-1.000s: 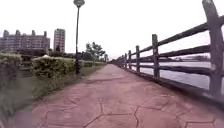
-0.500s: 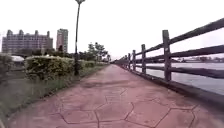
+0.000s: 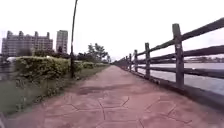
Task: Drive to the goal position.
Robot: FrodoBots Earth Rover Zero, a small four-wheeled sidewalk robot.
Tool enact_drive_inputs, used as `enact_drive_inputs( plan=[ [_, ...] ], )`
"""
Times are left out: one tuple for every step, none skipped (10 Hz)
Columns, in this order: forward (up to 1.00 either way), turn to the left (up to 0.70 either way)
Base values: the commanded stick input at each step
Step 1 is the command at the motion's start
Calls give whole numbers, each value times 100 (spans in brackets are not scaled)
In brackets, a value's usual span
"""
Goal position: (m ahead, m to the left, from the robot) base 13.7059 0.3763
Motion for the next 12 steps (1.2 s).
enact_drive_inputs(
  plan=[
    [100, 0],
    [100, 0],
    [100, 0],
    [100, 0],
    [100, 0],
    [100, 0],
    [100, 0],
    [100, 0],
    [100, 0],
    [100, 0],
    [100, 0],
    [100, 0]
  ],
)
